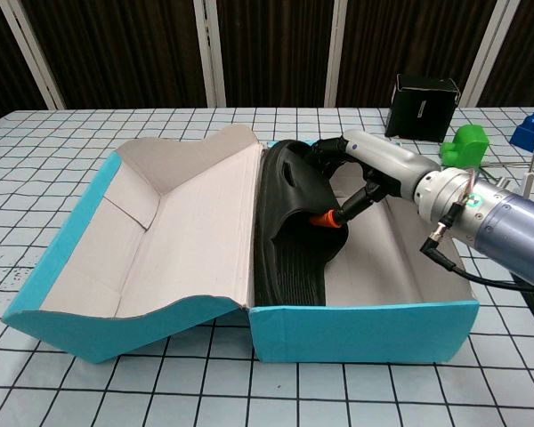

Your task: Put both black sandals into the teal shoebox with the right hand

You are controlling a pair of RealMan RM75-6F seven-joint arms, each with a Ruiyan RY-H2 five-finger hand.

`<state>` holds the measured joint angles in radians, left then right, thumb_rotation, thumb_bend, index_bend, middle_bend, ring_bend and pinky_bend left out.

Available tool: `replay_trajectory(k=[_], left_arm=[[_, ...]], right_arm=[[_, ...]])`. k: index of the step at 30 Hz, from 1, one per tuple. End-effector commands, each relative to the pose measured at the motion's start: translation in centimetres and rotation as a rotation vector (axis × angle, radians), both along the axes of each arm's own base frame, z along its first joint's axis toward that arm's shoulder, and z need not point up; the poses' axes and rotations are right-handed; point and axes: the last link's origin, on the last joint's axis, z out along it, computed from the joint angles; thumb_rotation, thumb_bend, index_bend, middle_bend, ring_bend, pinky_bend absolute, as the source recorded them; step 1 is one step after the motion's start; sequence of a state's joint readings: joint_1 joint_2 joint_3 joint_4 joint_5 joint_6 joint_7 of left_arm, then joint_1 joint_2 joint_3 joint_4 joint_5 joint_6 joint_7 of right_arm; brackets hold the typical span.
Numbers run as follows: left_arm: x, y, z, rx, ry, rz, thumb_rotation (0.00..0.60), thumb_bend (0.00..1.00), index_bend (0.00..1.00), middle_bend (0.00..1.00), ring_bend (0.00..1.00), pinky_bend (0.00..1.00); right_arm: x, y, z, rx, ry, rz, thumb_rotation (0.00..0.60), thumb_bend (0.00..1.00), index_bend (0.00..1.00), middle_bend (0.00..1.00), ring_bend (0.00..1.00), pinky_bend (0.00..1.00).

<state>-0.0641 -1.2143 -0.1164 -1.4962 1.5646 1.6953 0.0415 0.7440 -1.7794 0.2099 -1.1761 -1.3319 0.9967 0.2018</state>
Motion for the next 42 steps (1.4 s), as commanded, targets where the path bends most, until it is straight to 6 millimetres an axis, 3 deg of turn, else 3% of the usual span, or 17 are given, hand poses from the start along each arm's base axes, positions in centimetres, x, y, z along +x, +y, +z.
replay_trajectory(k=[1,23,42], left_arm=[[0.0,0.0,0.0,0.000,0.000,0.000,0.600,0.20,0.14,0.00,0.00,0.08],[0.0,0.0,0.0,-0.003,0.001,-0.001,0.600,0.20,0.14,0.00,0.00,0.08],[0.0,-0.1,0.0,-0.011,-0.001,-0.002,0.600,0.20,0.14,0.00,0.00,0.08]], right_arm=[[0.0,0.0,-0.1,0.004,0.004,-0.001,0.600,0.47,0.64,0.56,0.33,0.13],[-0.4,-0.5,-1.3,0.004,0.076,-0.077,0.600,0.47,0.64,0.56,0.34,0.13],[0.9,-1.7,-1.5,-0.055,0.136,-0.156,0.600,0.47,0.64,0.56,0.34,0.12]])
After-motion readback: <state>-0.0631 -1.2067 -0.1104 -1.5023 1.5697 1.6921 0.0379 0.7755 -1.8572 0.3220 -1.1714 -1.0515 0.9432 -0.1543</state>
